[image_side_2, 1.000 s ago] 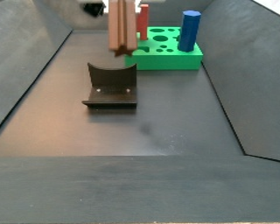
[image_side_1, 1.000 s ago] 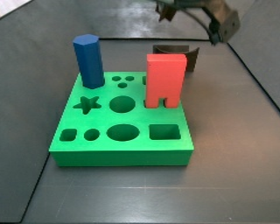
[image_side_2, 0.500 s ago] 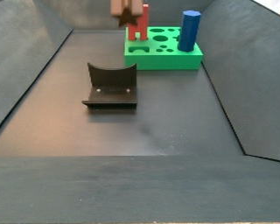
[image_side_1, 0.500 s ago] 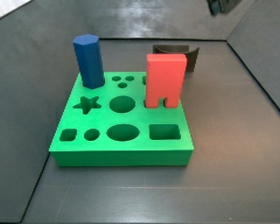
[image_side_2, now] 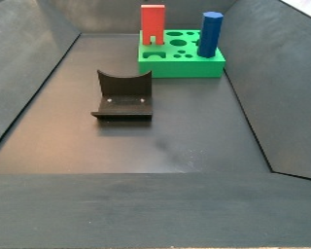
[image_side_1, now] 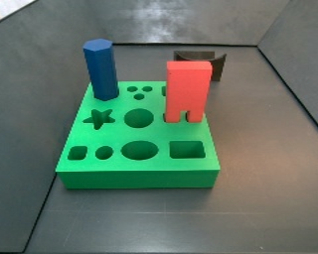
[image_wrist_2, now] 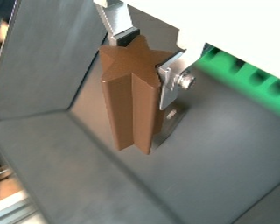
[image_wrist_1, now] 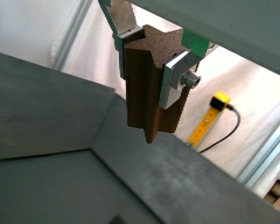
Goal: Pick up the star object. Move up. Place the star object on the fixture. Regrasp the star object. Move to above the board. Insert the star object.
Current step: Move to above the board.
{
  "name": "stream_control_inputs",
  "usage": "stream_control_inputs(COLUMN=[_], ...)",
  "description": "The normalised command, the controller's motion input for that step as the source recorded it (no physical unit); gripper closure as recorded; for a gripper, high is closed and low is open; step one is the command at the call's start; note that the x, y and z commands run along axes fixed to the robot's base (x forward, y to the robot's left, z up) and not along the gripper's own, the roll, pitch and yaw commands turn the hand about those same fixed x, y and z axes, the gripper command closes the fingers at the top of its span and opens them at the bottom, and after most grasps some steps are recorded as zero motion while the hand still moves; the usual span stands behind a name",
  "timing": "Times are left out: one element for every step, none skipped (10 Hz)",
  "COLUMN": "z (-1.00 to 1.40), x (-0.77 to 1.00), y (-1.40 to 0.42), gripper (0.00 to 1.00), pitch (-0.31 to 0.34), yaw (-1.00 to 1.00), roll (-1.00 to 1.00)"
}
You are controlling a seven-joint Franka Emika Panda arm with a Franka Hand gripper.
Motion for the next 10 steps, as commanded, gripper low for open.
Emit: stream_control_inputs(z=[0.3,0.31,0.32,0.32,0.33,0.16,0.09,0.05,0.03,0.02], x=[-0.39,-0.39,-0.4,-0.43,-0.44,-0.25,-0.16,-0.11,-0.09,-0.07], y=[-1.0,-1.0,-1.0,-1.0,-0.99,-0.49,-0.26,-0.13,-0.06,-0.02], gripper=[1.0,1.0,1.0,1.0,1.0,1.0,1.0,1.0,1.0,1.0], pitch=[-0.003,-0.002,0.0,-0.006,-0.008,-0.01,-0.009,-0.018,-0.029,-0.036], yaw=[-0.03,-0.02,-0.02,-0.03,-0.03,-0.03,-0.03,-0.03,-0.02,-0.02], roll=[-1.0,-1.0,-1.0,-1.0,-1.0,-1.0,-1.0,-1.0,-0.99,-0.76])
